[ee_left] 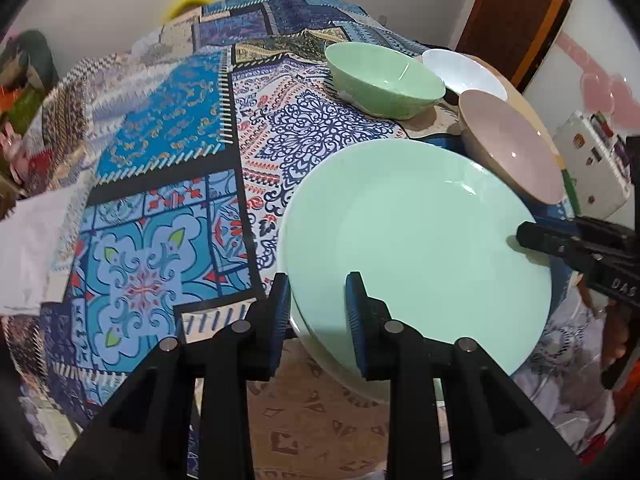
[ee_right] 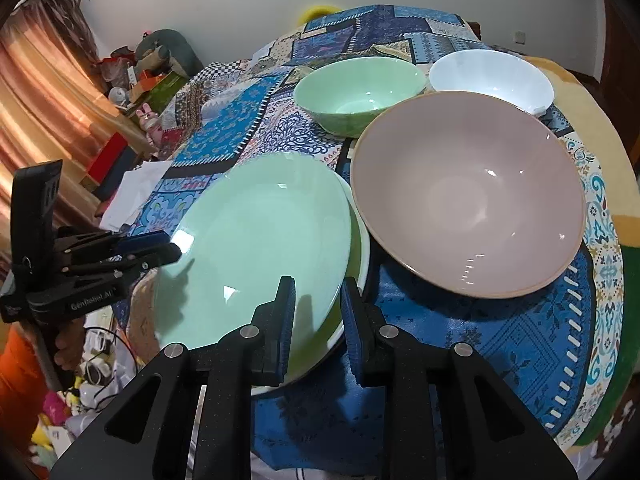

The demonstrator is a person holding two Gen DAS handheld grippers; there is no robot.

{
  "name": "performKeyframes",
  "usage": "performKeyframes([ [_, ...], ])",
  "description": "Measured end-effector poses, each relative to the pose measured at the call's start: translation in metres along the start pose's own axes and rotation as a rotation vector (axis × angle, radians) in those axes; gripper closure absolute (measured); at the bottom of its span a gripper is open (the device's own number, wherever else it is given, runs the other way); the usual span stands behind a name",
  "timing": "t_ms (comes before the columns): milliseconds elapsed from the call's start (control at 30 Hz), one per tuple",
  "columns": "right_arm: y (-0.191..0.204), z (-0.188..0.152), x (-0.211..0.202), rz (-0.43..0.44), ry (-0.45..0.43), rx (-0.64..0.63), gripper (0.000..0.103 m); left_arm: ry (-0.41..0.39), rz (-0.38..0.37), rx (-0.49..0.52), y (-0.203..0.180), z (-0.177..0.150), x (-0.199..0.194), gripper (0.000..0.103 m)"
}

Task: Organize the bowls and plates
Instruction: 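Carry the pale green plate with the left gripper and lower it onto the white plate, then open the left gripper and withdraw it from the plate stack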

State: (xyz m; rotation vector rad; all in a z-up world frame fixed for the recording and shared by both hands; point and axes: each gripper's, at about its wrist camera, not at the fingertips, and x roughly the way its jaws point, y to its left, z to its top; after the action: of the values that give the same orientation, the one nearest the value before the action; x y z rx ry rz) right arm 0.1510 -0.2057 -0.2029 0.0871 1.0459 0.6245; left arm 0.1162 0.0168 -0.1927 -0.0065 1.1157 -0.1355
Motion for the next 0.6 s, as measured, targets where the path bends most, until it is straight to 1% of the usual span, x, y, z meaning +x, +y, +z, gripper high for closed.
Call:
performKeyframes([
  [133, -0.002, -0.002, -0.002, -0.035, -0.011, -0.005, 0.080, -0.006, 0.009, 0.024, -0.005, -0.002, 0.000, 0.075],
  [200, -0.005, -0.003, -0.002, -0.025, -0.004, 0.004, 0.080, -0.015, 0.003, 0.020, -0.005, -0.002, -0.001, 0.075],
  [300, -0.005, -0.005, -0.004, -0.038, -0.006, 0.002, 0.080, -0.008, -0.007, 0.001, -0.003, 0.000, -0.001, 0.075],
  [367, -0.006, -0.006, -0.007, -0.043, -0.011, 0.000, 0.080, -0.001, -0.001, -0.003, -0.003, 0.000, -0.001, 0.075],
  [533, -0.009, -0.004, -0.020, -0.039, -0.043, 0.010, 0.080, 0.005, -0.005, -0.036, 0.002, -0.001, -0.004, 0.075],
  [600, -0.010, -0.002, -0.028, -0.046, -0.071, 0.010, 0.080, -0.007, 0.004, -0.046, 0.003, -0.001, -0.009, 0.072],
])
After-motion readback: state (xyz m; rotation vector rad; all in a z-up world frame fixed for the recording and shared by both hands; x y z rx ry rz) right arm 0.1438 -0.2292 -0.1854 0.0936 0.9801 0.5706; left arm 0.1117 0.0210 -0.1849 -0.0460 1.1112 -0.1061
